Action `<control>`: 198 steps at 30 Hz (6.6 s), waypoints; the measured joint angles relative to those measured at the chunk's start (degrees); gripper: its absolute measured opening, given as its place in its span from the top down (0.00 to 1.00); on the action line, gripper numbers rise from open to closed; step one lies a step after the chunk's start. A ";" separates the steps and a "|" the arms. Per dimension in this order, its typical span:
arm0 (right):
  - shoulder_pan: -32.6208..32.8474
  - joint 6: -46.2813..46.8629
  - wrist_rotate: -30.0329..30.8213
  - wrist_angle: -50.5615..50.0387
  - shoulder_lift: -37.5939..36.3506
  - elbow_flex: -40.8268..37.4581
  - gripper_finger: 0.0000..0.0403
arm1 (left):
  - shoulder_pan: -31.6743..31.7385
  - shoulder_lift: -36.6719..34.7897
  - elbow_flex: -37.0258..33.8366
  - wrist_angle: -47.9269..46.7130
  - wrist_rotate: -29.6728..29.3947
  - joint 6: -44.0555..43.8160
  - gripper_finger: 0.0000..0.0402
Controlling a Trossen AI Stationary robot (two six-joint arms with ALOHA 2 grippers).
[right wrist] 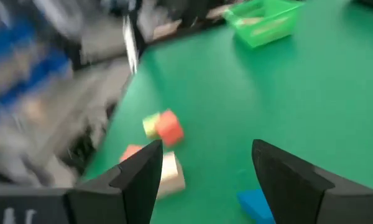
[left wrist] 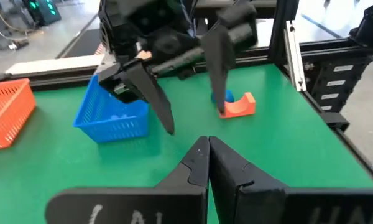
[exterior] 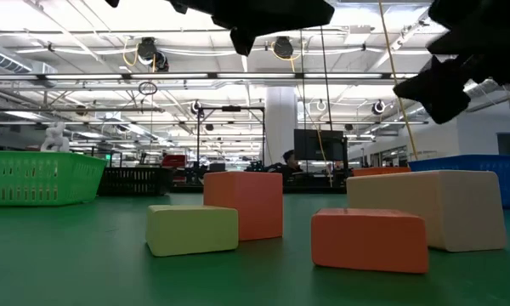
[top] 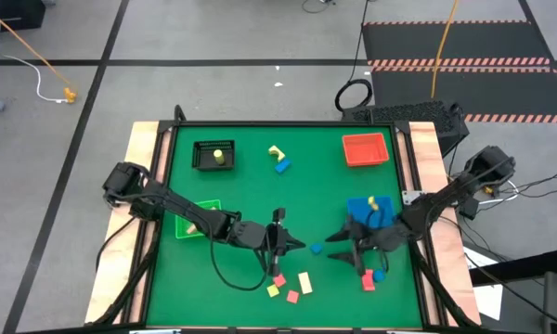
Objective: Sort & place blocks by color
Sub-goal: Put the blue block into the orange bin, then put the orange block into the blue bin
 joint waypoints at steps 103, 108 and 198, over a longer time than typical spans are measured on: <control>-74.21 -16.49 2.03 -43.72 -12.13 7.32 0.94 | -2.82 0.02 0.00 -5.71 -0.09 -18.80 0.62; -75.35 -16.50 -0.01 -42.89 -11.04 7.32 0.84 | -2.82 0.02 0.00 -7.62 -0.11 -20.41 0.62; -25.68 9.15 -14.22 -21.37 -12.39 7.32 0.35 | -10.48 13.56 -0.02 -9.66 -11.31 -36.76 0.67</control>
